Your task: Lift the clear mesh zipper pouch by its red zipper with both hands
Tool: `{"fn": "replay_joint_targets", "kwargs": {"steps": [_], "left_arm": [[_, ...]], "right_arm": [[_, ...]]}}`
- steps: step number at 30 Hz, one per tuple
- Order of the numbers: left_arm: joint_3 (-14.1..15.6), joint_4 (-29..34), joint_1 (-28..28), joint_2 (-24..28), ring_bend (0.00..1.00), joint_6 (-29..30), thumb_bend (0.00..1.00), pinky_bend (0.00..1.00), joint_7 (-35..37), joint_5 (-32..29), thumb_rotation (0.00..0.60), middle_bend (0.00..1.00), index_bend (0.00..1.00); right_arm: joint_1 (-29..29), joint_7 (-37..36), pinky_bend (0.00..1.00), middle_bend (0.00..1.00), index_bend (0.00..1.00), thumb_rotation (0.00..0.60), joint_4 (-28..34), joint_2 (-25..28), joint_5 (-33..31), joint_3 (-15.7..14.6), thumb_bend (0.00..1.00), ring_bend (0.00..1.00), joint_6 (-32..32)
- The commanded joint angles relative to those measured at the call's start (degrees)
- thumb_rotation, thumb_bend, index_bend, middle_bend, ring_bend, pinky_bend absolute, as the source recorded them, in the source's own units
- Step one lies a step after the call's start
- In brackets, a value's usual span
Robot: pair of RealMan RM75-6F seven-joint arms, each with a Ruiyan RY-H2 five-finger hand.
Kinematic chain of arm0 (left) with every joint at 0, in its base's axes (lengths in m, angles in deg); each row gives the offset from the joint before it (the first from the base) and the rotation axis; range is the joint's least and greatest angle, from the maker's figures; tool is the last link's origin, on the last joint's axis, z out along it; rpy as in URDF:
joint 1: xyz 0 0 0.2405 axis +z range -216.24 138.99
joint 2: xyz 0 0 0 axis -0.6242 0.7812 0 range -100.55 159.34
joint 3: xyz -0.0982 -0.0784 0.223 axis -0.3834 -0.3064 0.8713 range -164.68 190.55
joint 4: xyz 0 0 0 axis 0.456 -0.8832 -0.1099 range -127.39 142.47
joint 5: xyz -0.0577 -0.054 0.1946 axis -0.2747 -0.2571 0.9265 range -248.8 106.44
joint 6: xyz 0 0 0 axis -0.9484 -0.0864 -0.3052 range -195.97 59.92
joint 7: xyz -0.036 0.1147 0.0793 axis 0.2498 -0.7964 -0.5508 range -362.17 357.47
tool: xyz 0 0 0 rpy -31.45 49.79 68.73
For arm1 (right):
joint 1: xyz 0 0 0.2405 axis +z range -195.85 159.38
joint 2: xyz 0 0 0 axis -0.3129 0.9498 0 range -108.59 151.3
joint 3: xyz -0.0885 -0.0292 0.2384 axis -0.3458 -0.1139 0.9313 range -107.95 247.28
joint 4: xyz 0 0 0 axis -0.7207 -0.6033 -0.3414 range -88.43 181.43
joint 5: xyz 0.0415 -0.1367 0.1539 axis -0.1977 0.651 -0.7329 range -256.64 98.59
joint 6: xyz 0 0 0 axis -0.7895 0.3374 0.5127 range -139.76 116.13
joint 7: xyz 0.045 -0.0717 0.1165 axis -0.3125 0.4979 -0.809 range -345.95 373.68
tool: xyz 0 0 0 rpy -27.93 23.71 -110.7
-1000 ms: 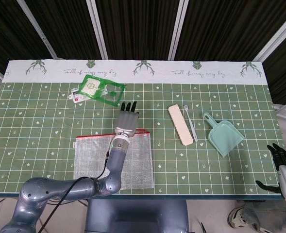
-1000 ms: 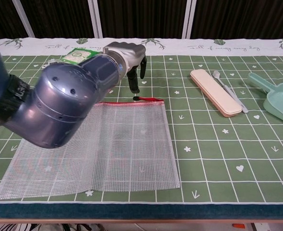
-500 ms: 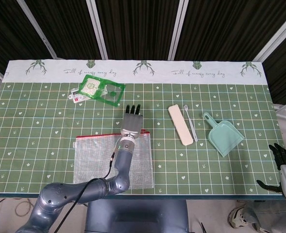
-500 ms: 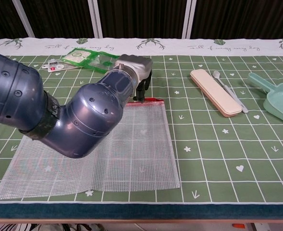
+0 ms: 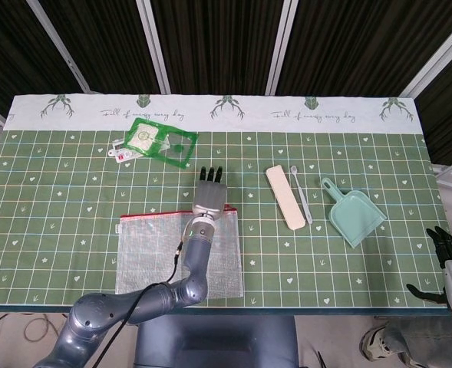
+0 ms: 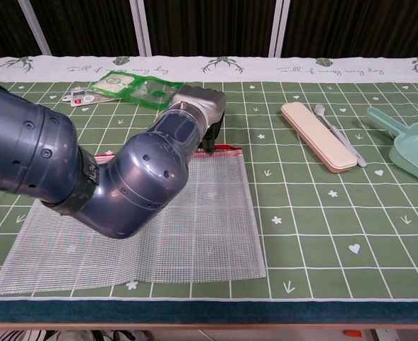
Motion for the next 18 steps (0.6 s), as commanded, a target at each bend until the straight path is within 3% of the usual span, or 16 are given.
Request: {"fn": "replay_joint_targets", "kwargs": {"steps": [1,18], "left_arm": [[-0.4,-0.9,-0.2,-0.4,0.0,-0.4,0.26,0.0,0.0,0.2,0.6,0.03,0.51],[-2.5,-2.6,-0.8,-1.7,0.0,-2.3,0.27,0.0,-2.5,-1.0,0.6,0.04,0.51]], "right_arm": [[0.0,0.0,0.2,0.0,0.0,0.6,0.0,0.0,0.0,0.0,0.12,0.0,0.0],[0.0,-0.1,0.2,0.0,0.0,0.6,0.3,0.1,-0.2,0.1,0.12,0.0,0.1]]}}
